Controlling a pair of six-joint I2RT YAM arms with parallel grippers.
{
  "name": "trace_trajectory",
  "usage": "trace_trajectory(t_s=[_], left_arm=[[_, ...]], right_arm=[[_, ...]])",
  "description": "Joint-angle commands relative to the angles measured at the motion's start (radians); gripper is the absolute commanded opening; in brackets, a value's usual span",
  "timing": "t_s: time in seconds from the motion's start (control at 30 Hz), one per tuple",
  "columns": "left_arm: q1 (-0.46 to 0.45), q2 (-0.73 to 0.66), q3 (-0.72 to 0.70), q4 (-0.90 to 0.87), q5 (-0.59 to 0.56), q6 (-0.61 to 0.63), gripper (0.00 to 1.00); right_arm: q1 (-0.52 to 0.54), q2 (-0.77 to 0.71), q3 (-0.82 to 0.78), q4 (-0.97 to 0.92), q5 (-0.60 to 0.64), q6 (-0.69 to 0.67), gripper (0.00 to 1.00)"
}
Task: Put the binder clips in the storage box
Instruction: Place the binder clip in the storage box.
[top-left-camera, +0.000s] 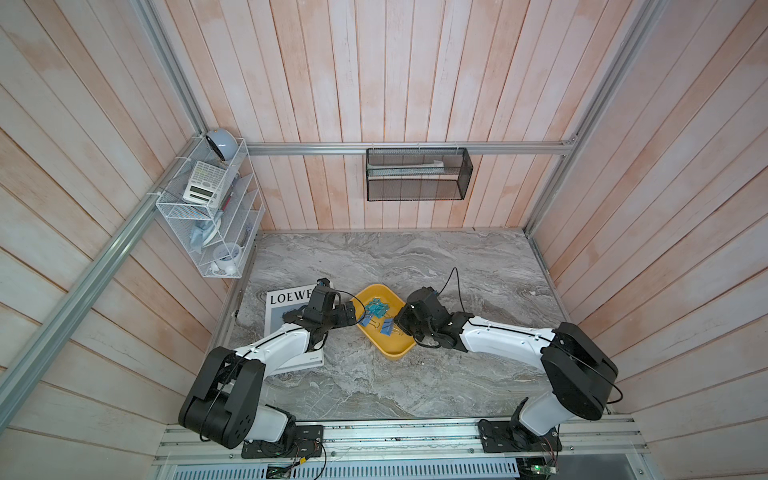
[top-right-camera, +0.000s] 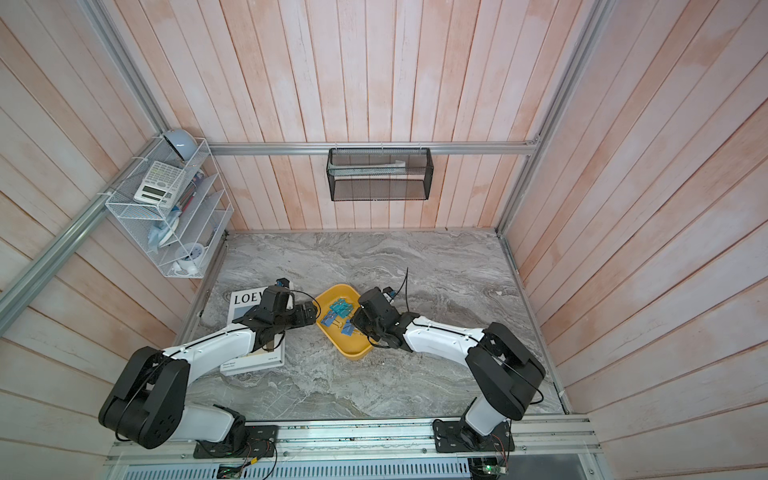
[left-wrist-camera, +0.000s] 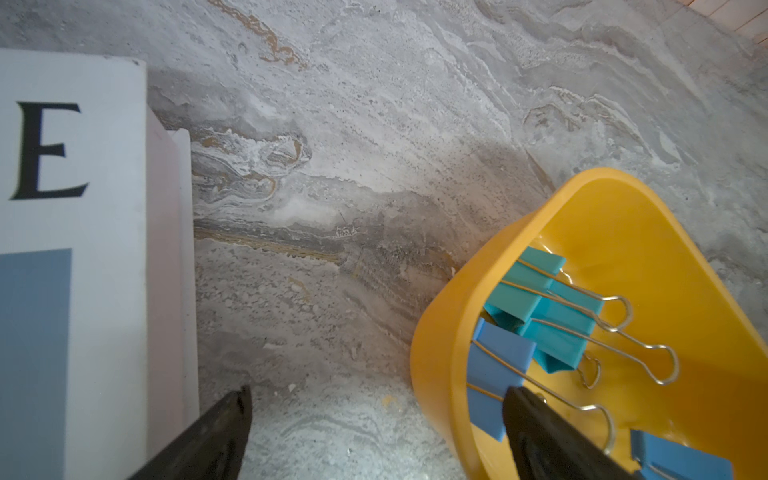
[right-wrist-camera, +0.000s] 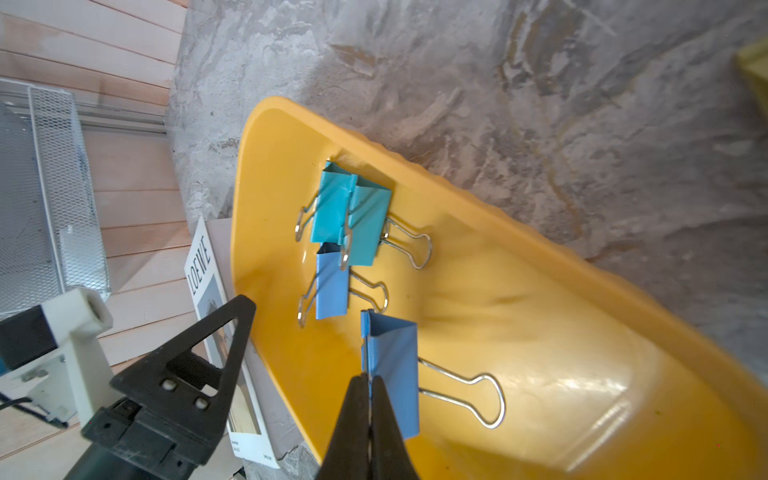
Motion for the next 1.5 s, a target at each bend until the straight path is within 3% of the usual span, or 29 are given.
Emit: trace_trajectory(t_s=[0.0, 0.4, 1.2, 1.33, 1.47], left_arm=[[0.005, 0.004, -0.012, 0.027, 0.007, 0.005, 1.0], [0.005, 0.004, -0.014, 0.027, 0.013, 0.005, 1.0], [0.005, 0.009, -0.017, 0.032, 0.015, 0.003, 1.0], [0.005, 0.006, -0.015, 0.028, 0.015, 0.004, 1.0], [0.004, 0.006, -0.014, 0.027, 0.014, 0.005, 1.0]], right_arm=[[0.012, 0.041, 0.041, 0.031, 0.032, 0.015, 0.0], [0.025, 0.162, 0.123, 0.056, 0.001, 0.022, 0.0], [0.045, 0.243, 0.164, 0.073, 0.019, 0.062, 0.0], [0.046, 0.239, 0.158, 0.082, 0.002, 0.056, 0.14], [0.046, 0.206, 0.119, 0.089, 0.003, 0.049, 0.2]])
